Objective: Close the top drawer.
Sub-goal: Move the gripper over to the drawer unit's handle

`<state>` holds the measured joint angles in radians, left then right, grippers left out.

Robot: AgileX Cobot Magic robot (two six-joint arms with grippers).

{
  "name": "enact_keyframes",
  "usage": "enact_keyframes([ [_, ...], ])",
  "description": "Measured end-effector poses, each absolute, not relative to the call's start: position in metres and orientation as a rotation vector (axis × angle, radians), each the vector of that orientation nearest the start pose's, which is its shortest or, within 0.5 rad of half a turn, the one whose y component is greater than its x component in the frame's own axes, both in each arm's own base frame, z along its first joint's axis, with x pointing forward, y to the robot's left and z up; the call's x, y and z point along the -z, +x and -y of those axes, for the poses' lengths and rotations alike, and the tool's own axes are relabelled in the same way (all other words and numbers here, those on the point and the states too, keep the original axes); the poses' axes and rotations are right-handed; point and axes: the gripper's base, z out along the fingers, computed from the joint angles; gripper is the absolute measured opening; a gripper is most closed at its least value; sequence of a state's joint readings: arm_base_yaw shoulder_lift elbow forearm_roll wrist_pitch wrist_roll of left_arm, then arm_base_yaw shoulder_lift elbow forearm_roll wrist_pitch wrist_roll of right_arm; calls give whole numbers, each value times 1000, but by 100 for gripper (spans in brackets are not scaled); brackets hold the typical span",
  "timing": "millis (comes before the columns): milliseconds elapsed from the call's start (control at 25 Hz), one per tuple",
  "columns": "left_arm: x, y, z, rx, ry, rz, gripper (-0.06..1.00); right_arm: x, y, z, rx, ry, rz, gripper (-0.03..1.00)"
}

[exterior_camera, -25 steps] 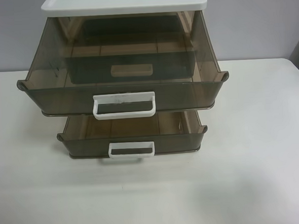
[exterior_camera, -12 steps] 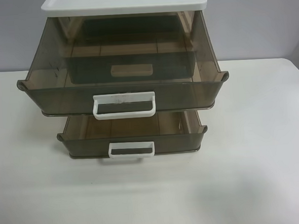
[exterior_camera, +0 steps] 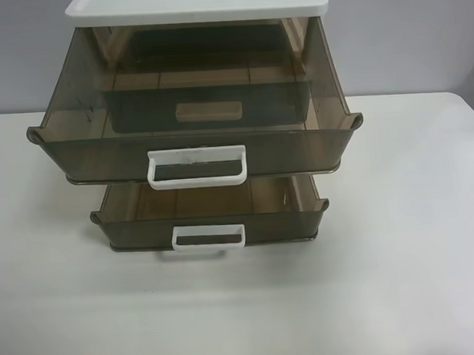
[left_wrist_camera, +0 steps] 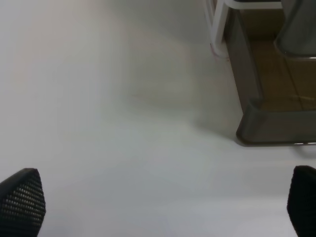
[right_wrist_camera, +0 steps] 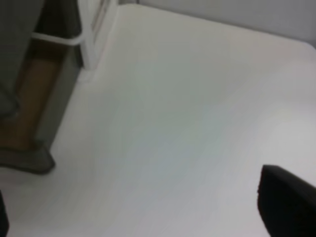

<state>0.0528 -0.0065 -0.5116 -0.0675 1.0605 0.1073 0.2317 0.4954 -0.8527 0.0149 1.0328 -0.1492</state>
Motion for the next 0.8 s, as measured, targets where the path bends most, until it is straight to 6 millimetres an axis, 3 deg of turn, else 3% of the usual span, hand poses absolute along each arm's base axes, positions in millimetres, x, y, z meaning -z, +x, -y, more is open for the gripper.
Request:
enact_keyframes([
  [160,-281,-7,6,-21,59,-2023,99,-394,104,-45,-132,-631,-2131,99],
  [400,-281,-7,6,-21,59,-2023,99,-409,146,-128,-141,-1038,-2097,99],
  [560,-281,-7,6,-21,59,-2023,99,-403,148,-194,-136,-1253,-2062,99],
  [800,-281,-7,6,-21,59,-2023,99,-385,121,-272,-178,-1516,-1995,99],
])
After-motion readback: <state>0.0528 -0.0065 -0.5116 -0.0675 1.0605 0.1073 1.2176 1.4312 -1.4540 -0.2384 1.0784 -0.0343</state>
